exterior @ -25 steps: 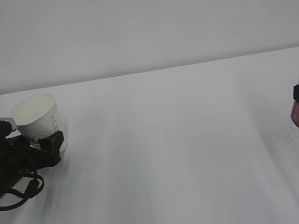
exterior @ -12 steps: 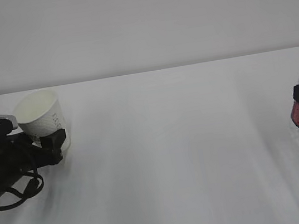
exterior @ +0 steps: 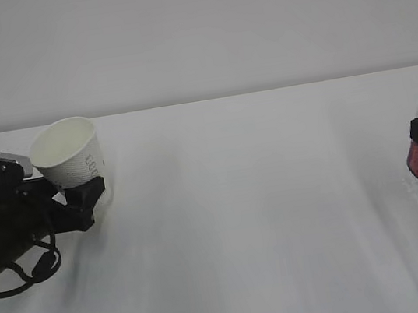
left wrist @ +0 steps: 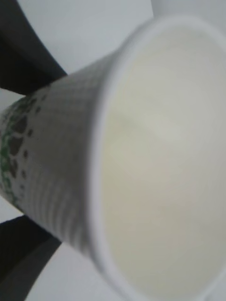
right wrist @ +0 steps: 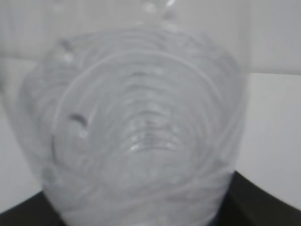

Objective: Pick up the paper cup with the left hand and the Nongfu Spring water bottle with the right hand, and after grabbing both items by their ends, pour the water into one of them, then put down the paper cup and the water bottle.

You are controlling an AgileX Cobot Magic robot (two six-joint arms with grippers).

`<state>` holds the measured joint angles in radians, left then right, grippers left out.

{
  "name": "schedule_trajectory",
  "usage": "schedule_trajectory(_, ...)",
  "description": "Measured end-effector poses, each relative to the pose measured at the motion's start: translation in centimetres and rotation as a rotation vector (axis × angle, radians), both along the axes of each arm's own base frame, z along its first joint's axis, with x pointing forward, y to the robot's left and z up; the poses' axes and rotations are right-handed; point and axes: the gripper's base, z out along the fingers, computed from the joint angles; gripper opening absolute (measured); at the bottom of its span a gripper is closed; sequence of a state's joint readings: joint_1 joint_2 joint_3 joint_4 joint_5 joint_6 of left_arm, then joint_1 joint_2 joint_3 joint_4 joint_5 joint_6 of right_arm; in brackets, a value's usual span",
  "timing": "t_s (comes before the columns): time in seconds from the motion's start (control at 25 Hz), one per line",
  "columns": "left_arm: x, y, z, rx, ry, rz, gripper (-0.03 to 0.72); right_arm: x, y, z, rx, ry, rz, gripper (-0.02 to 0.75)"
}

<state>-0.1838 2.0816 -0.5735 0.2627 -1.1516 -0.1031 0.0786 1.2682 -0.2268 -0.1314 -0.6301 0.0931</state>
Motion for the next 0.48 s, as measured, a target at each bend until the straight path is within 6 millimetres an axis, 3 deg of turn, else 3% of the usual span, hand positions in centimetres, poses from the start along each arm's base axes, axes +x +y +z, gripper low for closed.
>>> schedule_trajectory(0.48, -1.1, -1.7, -0.1, -0.023, 0.029, -0.218, 0.538, 0.0, 0.0, 0.0, 0.0, 0.0, 0.0, 0.43)
